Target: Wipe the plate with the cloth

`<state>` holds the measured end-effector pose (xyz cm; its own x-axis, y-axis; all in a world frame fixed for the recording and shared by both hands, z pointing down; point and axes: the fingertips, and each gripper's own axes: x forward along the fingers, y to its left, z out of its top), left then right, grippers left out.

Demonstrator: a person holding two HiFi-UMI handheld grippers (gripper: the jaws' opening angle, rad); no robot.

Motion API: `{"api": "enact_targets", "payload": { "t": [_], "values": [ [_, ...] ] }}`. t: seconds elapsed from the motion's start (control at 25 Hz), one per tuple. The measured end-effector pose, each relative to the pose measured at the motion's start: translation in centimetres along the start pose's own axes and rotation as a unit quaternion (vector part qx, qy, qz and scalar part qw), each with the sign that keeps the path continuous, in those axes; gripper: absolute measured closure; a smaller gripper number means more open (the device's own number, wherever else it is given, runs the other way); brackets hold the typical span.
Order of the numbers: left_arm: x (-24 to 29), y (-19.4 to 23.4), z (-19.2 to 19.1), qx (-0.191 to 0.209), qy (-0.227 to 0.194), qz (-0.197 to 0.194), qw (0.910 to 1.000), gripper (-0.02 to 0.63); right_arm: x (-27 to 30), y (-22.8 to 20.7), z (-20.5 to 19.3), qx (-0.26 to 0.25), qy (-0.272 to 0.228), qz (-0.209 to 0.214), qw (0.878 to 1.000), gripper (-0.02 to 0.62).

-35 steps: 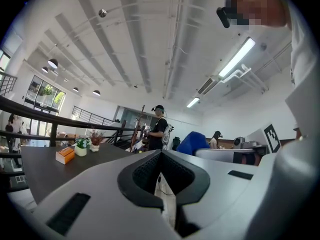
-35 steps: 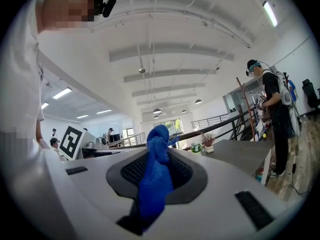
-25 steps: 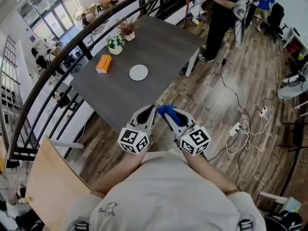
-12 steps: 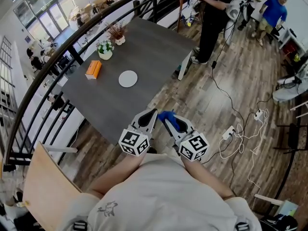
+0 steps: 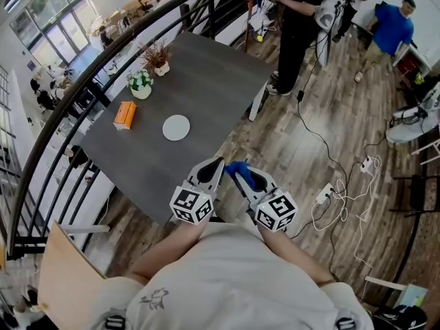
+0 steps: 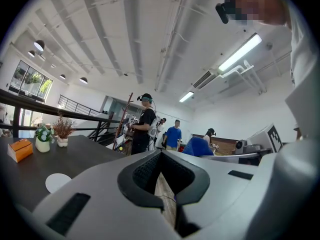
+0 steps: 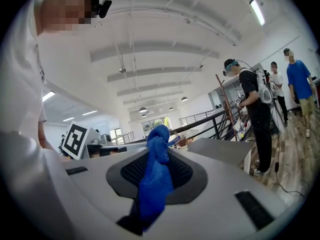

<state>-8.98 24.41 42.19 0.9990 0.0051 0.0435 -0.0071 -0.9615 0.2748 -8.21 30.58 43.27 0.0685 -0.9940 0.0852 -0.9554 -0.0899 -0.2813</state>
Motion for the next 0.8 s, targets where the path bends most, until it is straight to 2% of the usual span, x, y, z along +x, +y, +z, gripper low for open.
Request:
{"api": "enact_targets", "payload": {
  "t": [0.32, 0.64, 0.8],
  "values": [
    [1.6, 6.7, 2.7, 0.000, -0.008, 0.011, 0.9999, 0.600, 7.3, -1.3, 1.9, -0.003, 0.003, 0.007, 1.000, 0.523],
    [0.4, 14.7, 5.3, 0.000, -0.020, 0.048, 0.9987, 0.600, 15.4, -0.2, 2.9, -0.010, 0.005, 0.035, 0.999, 0.523],
    [-0.9, 17.6, 5.3, -0.009, -0.016, 0.067, 0.9976, 0.600, 18.4, 0.3, 2.7, -0.003, 0.012, 0.048, 0.999, 0.523]
  ]
}}
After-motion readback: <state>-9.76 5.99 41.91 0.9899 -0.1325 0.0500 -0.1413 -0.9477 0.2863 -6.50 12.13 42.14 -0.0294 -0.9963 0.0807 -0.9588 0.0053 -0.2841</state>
